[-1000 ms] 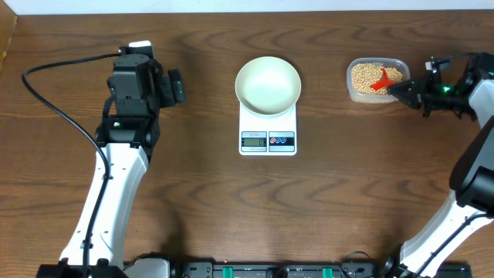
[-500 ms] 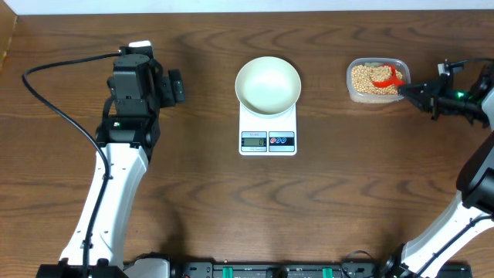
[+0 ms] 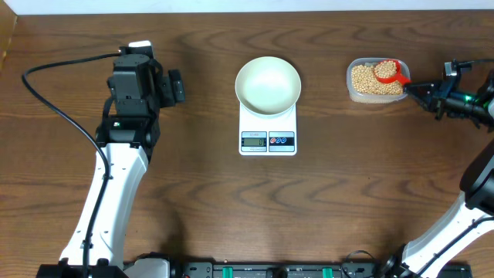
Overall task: Scoop item into bowl and weigh 50g on scale
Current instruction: 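Lift the filled red scoop out of the tub with the right gripper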
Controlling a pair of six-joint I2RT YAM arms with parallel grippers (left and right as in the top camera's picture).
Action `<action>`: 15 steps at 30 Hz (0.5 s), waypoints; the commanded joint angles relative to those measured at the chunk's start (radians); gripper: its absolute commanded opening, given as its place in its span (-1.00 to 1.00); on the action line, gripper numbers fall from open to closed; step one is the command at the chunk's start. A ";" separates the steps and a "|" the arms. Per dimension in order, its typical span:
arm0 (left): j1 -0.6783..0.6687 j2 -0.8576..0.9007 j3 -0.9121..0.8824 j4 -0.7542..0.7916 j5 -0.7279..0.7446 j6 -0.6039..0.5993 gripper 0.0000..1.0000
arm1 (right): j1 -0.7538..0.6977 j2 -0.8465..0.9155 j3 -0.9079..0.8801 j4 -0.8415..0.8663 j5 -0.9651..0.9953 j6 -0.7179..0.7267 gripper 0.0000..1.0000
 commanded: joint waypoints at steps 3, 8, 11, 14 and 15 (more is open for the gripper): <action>0.004 0.005 0.006 0.001 0.009 0.018 0.97 | -0.007 0.001 -0.005 0.000 -0.109 -0.073 -0.98; 0.004 0.005 0.006 0.001 0.009 0.018 0.97 | -0.003 0.001 -0.005 0.006 -0.172 -0.085 -0.98; 0.004 0.005 0.006 0.001 0.009 0.018 0.97 | 0.005 0.001 -0.005 0.023 -0.224 -0.085 -0.98; 0.004 0.005 0.006 0.001 0.009 0.018 0.97 | 0.014 0.001 -0.005 0.029 -0.263 -0.085 -0.98; 0.004 0.005 0.006 0.000 0.009 0.018 0.97 | 0.019 0.001 -0.005 0.037 -0.280 -0.085 -0.98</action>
